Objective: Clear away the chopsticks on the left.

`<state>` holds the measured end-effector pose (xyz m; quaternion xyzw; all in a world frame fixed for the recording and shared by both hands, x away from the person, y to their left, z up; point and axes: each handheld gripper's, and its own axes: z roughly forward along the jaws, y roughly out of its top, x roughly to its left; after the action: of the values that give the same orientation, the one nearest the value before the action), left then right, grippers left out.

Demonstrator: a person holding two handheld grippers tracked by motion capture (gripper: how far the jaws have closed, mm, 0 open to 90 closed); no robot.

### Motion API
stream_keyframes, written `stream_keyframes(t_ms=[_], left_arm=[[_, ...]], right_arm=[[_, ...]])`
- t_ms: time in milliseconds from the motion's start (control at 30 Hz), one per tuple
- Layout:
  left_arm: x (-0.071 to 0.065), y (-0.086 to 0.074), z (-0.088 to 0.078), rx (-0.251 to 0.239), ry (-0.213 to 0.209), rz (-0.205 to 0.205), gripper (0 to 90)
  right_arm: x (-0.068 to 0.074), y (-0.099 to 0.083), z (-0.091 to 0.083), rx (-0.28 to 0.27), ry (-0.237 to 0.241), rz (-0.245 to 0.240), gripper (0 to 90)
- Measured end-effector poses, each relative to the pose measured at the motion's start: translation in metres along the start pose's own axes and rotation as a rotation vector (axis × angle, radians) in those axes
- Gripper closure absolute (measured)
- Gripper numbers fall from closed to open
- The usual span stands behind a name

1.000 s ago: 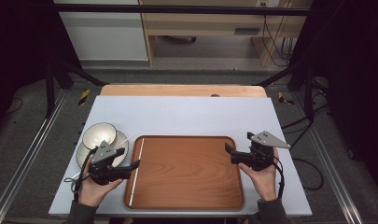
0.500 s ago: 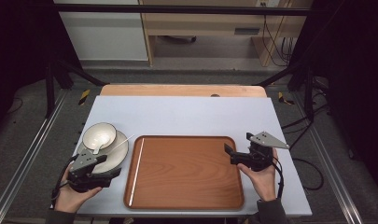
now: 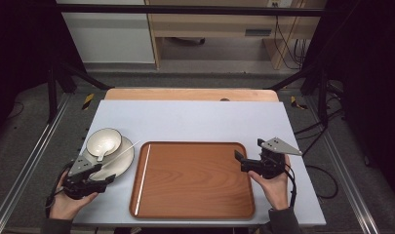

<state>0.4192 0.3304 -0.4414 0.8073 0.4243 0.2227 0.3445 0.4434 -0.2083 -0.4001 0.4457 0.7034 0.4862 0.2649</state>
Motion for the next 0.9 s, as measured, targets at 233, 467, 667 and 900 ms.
stream_keyframes(t_ms=[233,467,667,900], left_arm=[[0.013,-0.003,0.006,0.016,0.029,-0.013,44.3],[0.023,-0.006,0.014,0.030,0.043,-0.010,54.2],[0.026,-0.003,0.021,0.046,0.026,0.023,65.7],[0.025,-0.001,0.026,0.064,0.014,0.042,74.6]], right_arm=[[0.000,0.000,0.001,0.003,0.003,-0.002,8.0],[0.001,-0.001,0.003,0.009,0.005,-0.004,8.0],[0.001,-0.002,0.003,0.010,0.006,-0.002,8.1],[0.001,-0.002,0.004,0.011,0.003,-0.005,8.1]])
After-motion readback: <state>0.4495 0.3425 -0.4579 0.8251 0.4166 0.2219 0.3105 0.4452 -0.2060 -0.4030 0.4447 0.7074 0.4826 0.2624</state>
